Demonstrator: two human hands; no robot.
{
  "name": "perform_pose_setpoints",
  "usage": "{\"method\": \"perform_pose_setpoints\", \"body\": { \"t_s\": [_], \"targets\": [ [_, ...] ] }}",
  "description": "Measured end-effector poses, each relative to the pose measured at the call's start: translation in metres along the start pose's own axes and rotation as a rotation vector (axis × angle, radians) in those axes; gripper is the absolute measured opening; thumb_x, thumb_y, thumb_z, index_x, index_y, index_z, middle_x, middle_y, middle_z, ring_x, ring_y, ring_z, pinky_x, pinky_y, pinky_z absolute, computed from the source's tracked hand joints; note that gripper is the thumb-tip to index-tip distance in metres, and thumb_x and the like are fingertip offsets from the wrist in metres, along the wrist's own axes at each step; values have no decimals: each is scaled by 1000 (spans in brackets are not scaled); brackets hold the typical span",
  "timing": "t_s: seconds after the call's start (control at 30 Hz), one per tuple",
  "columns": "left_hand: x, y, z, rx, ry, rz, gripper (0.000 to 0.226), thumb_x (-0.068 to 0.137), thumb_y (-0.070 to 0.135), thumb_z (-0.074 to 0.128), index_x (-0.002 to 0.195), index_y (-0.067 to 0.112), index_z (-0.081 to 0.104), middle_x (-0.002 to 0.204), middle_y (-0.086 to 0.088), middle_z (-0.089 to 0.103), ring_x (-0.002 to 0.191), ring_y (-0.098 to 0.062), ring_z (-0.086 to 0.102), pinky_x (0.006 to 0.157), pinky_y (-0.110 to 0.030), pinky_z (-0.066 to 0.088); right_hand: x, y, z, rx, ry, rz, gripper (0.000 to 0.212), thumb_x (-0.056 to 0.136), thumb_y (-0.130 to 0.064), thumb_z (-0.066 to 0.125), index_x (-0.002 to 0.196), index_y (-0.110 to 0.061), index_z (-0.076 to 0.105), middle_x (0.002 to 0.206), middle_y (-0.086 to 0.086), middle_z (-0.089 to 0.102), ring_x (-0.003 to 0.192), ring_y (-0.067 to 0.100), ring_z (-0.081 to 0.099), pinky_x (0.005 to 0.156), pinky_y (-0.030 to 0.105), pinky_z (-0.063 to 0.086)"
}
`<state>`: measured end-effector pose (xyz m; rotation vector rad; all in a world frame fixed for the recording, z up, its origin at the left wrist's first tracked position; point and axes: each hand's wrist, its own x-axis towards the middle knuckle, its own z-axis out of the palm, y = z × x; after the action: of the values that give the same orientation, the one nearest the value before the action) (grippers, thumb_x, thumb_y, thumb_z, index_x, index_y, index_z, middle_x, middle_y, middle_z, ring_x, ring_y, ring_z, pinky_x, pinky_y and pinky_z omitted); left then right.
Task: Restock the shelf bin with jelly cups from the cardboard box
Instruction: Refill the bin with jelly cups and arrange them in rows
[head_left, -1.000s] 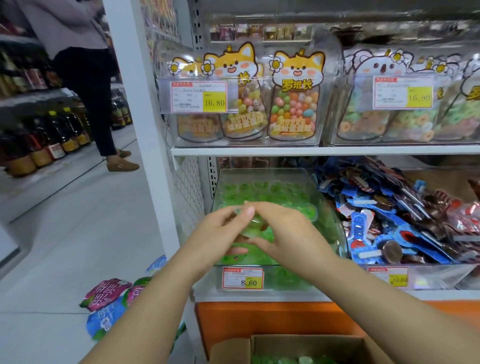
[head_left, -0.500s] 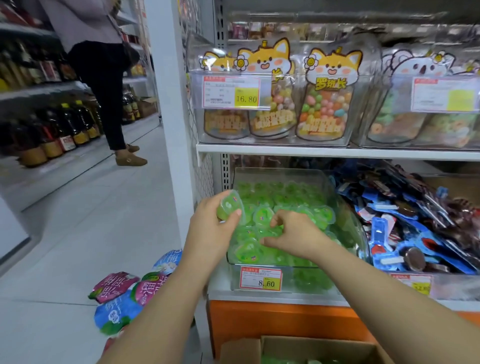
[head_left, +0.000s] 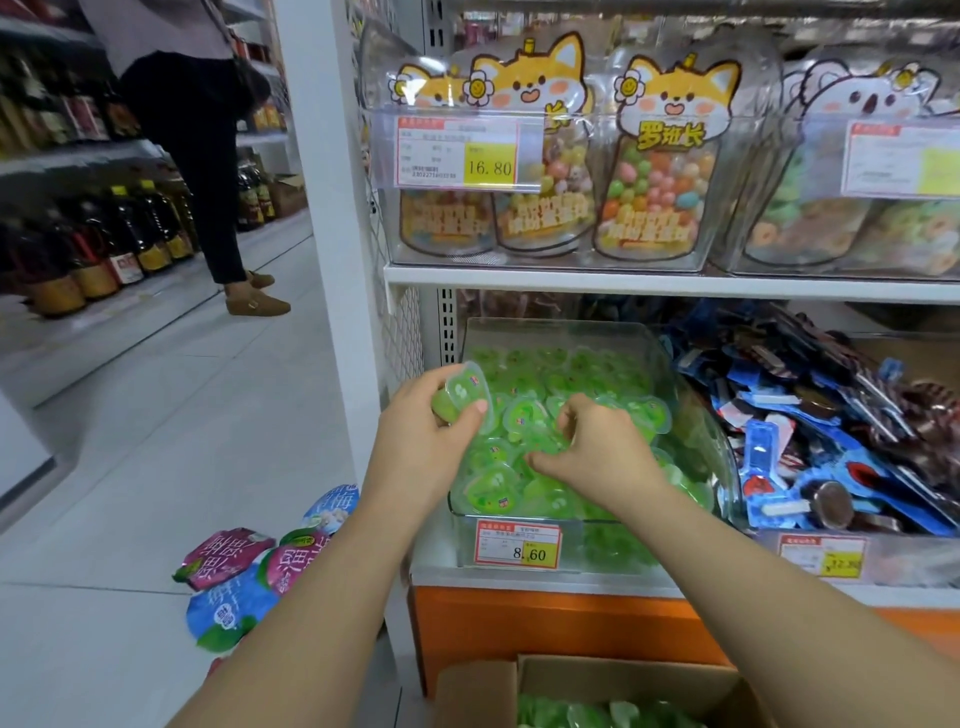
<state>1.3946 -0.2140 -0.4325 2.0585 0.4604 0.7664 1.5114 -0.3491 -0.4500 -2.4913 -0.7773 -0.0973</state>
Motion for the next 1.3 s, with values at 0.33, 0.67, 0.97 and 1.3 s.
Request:
{"method": "perform_pose_setpoints", "body": {
  "t_s": [0.33, 0.67, 0.97, 1.3],
  "targets": [
    [1, -4, 5, 0, 22, 40, 36, 88, 31, 63, 122, 36, 53, 117, 10, 53, 82, -7, 50, 69, -7, 39, 5, -12, 8, -179, 6, 5, 60, 66, -69, 67, 86, -16, 47, 74, 0, 57, 71, 22, 56, 54, 28, 39],
    [0, 4, 1, -163, 50, -16, 21, 89, 28, 62, 97, 28, 43, 88, 16, 55, 63, 2, 57, 56, -8, 43, 9, -12, -28, 179, 77, -113, 28, 81, -45, 66, 79, -18, 60, 71, -10, 60, 67, 8, 56, 63, 22, 42],
    [3, 12, 7, -250, 45, -9, 7, 92, 25, 58, 97, 26, 54, 99, 14, 60, 101, 0, 55, 85, -15, 42, 5, -43, -51, 204, -145, -544, 62, 70, -30, 80, 127, -23, 55, 117, -9, 50, 77, 8, 59, 69, 7, 41],
    [5, 0, -1, 27, 25, 30, 16, 94, 24, 54, 109, 25, 61, 104, 11, 60, 95, -1, 57, 76, -9, 42, 18, -39, -38, -37, -121, -444, 70, 68, -46, 76, 129, -20, 55, 127, -3, 57, 117, 16, 52, 98, 34, 43]
  ]
}}
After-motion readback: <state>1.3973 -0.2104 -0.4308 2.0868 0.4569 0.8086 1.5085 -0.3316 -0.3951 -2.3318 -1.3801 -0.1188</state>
